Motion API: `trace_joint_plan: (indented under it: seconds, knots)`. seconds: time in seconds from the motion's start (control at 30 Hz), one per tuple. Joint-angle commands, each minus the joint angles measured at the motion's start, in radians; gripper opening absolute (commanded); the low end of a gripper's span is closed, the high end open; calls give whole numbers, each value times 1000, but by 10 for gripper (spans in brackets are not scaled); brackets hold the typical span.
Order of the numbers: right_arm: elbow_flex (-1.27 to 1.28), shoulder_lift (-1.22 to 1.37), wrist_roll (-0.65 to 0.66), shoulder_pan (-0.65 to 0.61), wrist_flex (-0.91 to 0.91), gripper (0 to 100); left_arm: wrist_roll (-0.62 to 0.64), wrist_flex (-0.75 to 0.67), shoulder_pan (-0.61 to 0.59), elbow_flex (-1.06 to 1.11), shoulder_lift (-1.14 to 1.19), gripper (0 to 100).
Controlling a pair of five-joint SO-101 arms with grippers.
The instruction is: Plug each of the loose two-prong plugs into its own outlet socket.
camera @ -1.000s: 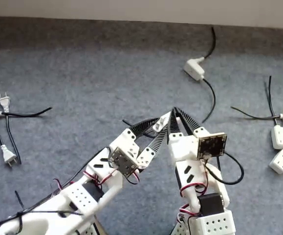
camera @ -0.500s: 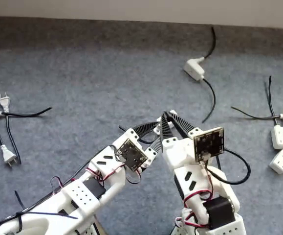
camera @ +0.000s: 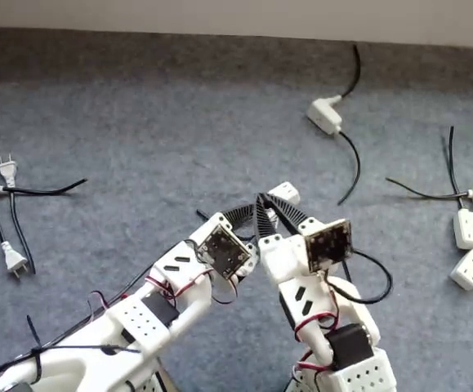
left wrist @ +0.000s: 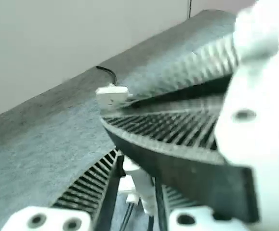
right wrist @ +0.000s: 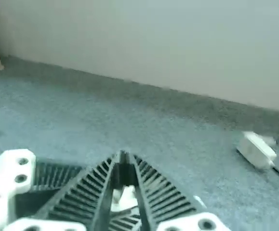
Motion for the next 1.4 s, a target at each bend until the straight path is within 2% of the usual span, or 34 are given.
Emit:
trace_joint_plan:
  seconds: [0.0, 0.2, 0.27, 0.57, 1.0, 1.17, 1.27, 1.37]
  knots:
    - [97, 25, 11, 64, -108, 8, 11, -9, 2, 7, -128, 20]
    - [165, 27, 68, 96, -125, 8, 11, -2, 2, 117, -423, 20]
    - [179, 27, 78, 122, -125, 8, 11, 40, 2, 150, -530, 20]
    - [182, 27, 80, 260, -125, 8, 11, 480, 2, 168, -1036, 20]
    - [179, 27, 74, 341, -153, 8, 9, 509, -2, 171, -1003, 20]
    - [150, 31, -34, 423, -157, 8, 9, 514, -7, 171, -1001, 8]
    - [91, 117, -41, 426, -160, 8, 9, 516, -7, 173, -1000, 7]
    - [-47, 317, -100, 426, -157, 8, 9, 534, -7, 173, -1000, 7]
